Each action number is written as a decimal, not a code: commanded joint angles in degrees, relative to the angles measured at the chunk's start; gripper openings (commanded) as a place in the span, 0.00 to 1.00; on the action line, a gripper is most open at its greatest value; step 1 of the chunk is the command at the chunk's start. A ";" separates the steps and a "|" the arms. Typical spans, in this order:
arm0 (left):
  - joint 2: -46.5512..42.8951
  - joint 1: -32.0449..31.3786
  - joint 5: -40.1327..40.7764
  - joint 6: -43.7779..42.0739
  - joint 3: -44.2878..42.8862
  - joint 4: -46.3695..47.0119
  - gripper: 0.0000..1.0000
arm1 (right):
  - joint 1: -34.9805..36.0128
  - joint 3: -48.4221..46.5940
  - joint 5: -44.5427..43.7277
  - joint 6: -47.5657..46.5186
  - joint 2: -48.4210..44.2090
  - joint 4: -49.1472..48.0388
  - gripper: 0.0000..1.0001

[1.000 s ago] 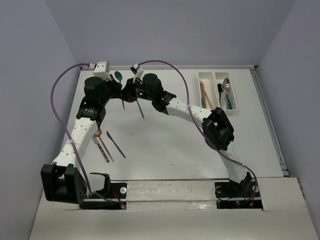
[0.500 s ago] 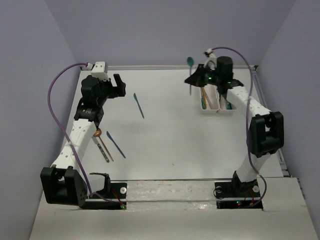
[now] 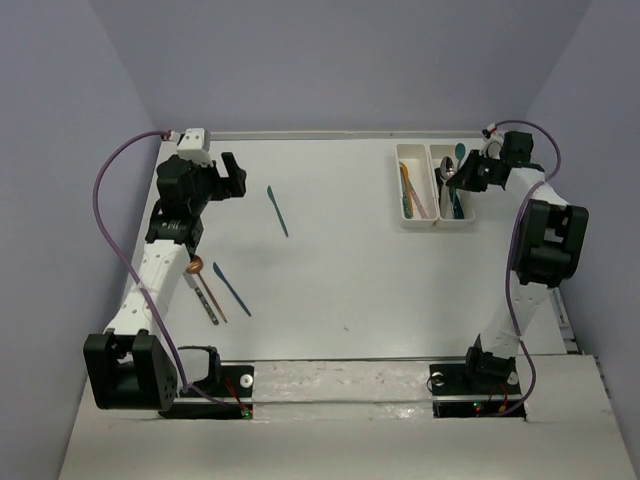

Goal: Sort the eating utensils into containers

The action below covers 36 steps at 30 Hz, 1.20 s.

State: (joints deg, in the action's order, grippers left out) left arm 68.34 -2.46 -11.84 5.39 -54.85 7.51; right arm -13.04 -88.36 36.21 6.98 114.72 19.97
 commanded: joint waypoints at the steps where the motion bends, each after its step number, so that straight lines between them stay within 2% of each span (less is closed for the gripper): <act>1: -0.22 0.70 -2.14 -0.38 0.53 3.57 0.99 | 0.73 -3.14 -2.27 -3.64 0.24 1.83 0.00; 8: 0.84 0.79 -3.46 -0.20 0.45 3.65 0.99 | 0.73 -4.28 -2.19 -4.35 4.11 2.01 0.00; 13: 0.48 0.88 -3.54 -0.20 0.62 3.92 0.99 | 0.73 -3.32 -2.02 -4.26 5.51 2.01 0.12; 21: 0.48 1.05 -4.07 -0.11 0.62 3.92 0.99 | 0.73 -2.35 -0.87 -3.82 6.66 1.92 0.18; 24: 0.39 1.05 -4.25 -0.03 0.53 3.92 0.99 | 0.73 -2.08 -1.49 -3.82 6.14 2.18 0.26; 28: 0.22 1.05 -4.51 -0.03 0.53 3.92 0.99 | 0.73 -1.99 -2.98 -3.82 5.08 2.71 0.32; 36: 0.13 1.23 -4.78 0.06 0.53 3.92 0.99 | 0.73 -2.26 -8.43 -2.94 2.53 3.94 0.32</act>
State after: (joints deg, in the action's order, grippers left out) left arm 69.63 -1.74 -15.18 5.41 -54.72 8.36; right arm -12.29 -90.17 31.79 3.46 121.47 22.72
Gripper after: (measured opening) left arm 0.989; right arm 0.326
